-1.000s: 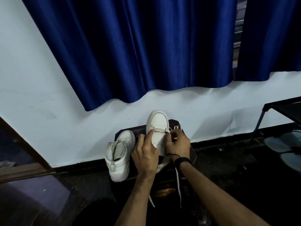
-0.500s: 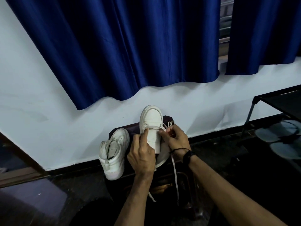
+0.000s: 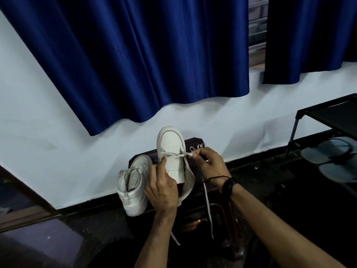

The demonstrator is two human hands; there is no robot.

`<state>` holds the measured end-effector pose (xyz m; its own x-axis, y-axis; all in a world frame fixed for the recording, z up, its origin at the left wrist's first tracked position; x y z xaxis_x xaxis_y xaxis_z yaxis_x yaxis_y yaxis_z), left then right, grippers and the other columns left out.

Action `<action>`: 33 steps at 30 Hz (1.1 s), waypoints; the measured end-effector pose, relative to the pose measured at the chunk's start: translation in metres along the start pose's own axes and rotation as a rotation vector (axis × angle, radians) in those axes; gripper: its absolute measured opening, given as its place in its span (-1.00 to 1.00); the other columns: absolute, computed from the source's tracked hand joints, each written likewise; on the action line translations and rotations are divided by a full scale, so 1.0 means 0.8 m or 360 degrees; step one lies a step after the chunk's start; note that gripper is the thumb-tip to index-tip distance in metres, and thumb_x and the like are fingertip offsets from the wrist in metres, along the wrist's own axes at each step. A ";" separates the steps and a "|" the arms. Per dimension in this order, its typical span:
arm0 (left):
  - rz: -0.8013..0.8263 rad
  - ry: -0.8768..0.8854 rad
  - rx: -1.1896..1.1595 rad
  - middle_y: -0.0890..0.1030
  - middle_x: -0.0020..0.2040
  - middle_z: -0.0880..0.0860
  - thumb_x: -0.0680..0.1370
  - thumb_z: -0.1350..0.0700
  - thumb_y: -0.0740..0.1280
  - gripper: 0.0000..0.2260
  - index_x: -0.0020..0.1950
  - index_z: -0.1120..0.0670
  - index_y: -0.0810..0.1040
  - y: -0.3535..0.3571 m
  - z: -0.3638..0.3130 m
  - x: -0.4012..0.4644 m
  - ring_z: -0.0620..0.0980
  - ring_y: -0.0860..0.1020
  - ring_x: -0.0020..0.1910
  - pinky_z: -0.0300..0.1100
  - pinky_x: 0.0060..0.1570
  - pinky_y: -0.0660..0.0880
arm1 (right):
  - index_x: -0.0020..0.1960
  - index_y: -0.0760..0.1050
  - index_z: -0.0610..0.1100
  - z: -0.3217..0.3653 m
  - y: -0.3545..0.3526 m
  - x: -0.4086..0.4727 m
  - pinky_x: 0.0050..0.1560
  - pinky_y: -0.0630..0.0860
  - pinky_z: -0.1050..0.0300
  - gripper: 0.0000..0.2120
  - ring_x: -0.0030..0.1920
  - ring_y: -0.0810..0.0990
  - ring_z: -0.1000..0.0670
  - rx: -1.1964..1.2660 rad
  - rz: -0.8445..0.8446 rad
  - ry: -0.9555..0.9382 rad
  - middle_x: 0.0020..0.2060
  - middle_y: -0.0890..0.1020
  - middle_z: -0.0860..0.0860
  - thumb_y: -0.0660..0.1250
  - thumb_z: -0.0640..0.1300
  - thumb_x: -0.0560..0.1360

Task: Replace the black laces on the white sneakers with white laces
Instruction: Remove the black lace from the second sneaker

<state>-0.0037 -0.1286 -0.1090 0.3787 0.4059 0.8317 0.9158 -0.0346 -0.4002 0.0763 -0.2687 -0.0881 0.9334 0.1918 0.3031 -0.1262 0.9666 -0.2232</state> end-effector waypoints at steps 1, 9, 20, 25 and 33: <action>-0.0012 0.0012 0.0007 0.60 -0.09 0.10 0.47 0.43 0.33 -0.65 0.15 0.10 0.66 0.000 -0.002 -0.001 0.13 0.56 -0.16 0.01 -0.27 0.46 | -0.25 0.49 0.17 0.003 0.000 -0.002 -0.14 0.38 0.47 -0.72 -0.21 0.51 0.32 0.0020 -0.0019 -0.0018 -0.25 0.59 0.20 0.33 -0.17 0.55; 0.0000 0.0055 0.0087 0.58 -0.14 0.10 0.53 0.37 0.27 -0.69 0.14 0.09 0.66 -0.001 -0.007 -0.002 0.13 0.54 -0.24 -0.02 -0.34 0.43 | -0.20 0.67 -0.02 0.046 0.003 0.029 -0.27 0.46 0.28 -0.85 -0.40 0.54 0.30 0.0017 0.0177 0.0120 -0.34 0.66 0.18 0.37 -0.10 0.50; -0.0024 0.0076 0.0098 0.57 -0.17 0.09 0.52 0.36 0.29 -0.70 0.12 0.06 0.67 0.001 -0.014 -0.002 0.13 0.55 -0.25 -0.02 -0.39 0.42 | -0.18 0.65 0.01 0.050 -0.005 0.056 -0.28 0.40 0.49 -0.88 -0.26 0.59 0.15 -0.0551 0.0068 -0.0025 -0.35 0.63 0.13 0.46 -0.19 0.35; -0.0016 0.0118 0.0149 0.57 -0.19 0.09 0.48 0.36 0.30 -0.69 0.10 0.07 0.68 -0.001 -0.022 -0.002 0.11 0.55 -0.26 -0.05 -0.39 0.40 | -0.19 0.69 0.01 0.052 0.010 0.073 -0.06 0.58 0.19 -0.83 -0.22 0.62 0.15 -0.0801 0.0606 -0.0262 -0.29 0.68 0.11 0.45 -0.24 0.32; 0.0001 0.0110 0.0168 0.58 -0.18 0.08 0.50 0.35 0.34 -0.74 0.10 0.09 0.68 -0.001 -0.026 0.000 0.08 0.54 -0.24 -0.12 -0.36 0.35 | 0.02 0.47 0.08 0.045 0.021 0.054 -0.09 0.51 0.00 -0.74 -0.18 0.46 0.06 -0.0932 0.0717 -0.0609 -0.35 0.62 0.09 0.26 -0.22 0.43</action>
<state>-0.0014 -0.1475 -0.1010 0.3907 0.3420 0.8546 0.8979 0.0629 -0.4357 0.1026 -0.2380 -0.0453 0.6432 0.6861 0.3399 -0.1665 0.5586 -0.8125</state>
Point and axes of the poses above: each hand's wrist, its own x-axis towards the middle knuckle, its own y-axis out of the palm, z = x × y, the point moved 2 cm from there along x, towards the middle knuckle
